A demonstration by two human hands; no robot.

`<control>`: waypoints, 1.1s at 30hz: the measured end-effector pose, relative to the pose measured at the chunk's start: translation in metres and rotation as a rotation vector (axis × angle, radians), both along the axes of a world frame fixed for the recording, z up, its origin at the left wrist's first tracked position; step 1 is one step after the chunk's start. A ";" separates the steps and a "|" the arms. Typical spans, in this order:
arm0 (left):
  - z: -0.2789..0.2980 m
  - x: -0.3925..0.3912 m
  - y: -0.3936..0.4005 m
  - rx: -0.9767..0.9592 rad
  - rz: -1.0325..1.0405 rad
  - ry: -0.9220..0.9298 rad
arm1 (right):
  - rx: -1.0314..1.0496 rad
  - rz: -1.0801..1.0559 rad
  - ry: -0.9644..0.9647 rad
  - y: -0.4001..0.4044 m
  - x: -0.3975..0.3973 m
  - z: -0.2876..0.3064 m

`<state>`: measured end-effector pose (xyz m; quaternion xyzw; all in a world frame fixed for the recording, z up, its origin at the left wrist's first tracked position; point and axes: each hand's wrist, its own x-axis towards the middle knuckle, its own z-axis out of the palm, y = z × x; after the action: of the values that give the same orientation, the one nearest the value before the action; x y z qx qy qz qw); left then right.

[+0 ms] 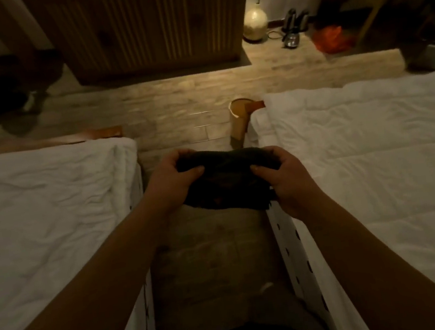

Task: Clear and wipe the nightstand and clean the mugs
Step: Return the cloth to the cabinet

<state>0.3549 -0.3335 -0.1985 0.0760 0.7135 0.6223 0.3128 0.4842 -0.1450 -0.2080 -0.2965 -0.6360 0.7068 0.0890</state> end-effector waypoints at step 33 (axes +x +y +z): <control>0.013 -0.669 0.339 0.073 0.154 0.025 | 0.078 0.019 -0.004 0.339 -0.693 0.015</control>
<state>-0.3141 0.0055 -0.1856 0.0402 0.6981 0.6689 0.2522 -0.2089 0.1942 -0.1931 -0.2884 -0.6659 0.6818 0.0924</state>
